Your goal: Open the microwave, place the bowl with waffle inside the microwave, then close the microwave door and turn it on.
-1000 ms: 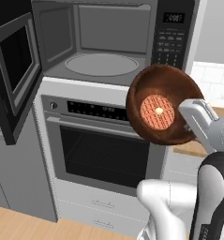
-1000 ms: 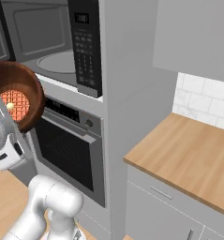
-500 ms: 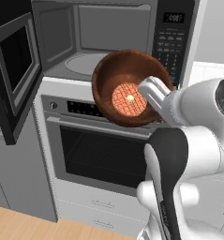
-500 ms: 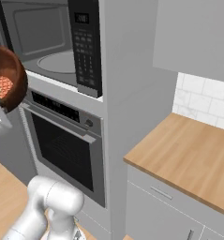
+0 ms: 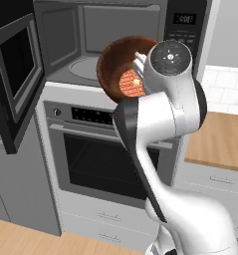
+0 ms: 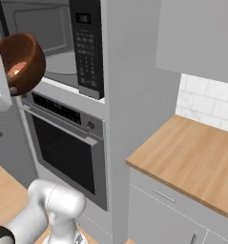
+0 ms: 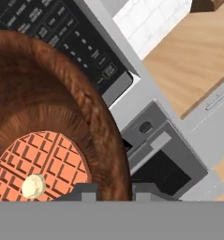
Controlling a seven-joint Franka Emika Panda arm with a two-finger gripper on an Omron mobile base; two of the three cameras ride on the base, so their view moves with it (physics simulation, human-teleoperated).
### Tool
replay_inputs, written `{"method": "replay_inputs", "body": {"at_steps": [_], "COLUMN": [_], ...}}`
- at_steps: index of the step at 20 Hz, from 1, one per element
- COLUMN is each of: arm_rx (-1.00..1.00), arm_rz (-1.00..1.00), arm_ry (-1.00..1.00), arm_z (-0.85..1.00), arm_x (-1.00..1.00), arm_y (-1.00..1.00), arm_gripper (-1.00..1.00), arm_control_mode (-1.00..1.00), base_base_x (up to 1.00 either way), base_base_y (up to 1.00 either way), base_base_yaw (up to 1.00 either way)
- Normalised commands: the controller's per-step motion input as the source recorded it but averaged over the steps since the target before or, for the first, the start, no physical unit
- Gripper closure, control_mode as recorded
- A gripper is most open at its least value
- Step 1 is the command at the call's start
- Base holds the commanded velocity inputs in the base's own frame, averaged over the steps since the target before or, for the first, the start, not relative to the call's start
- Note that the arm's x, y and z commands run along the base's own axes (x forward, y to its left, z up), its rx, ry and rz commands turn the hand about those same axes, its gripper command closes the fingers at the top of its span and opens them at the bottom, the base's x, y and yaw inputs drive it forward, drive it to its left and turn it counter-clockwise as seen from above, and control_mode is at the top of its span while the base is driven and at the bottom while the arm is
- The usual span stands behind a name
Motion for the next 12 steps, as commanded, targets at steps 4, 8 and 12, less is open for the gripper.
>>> {"method": "replay_inputs", "body": {"at_steps": [4, 8, 12], "arm_rx": [0.03, 0.07, 0.12], "arm_rz": [-0.34, -0.09, 0.0], "arm_ry": [-0.03, 0.0, 0.01], "arm_z": [0.03, 0.21, 0.19], "arm_x": [0.59, 0.56, 0.79], "arm_y": [0.43, 0.28, 0.02], "arm_gripper": [1.0, 1.0, 1.0], "arm_control_mode": [-1.0, -1.0, -1.0], "base_base_x": [0.0, 0.0, 0.0], "base_base_y": [0.0, 0.0, 0.0], "base_base_yaw": [0.0, 0.0, 0.0]}}
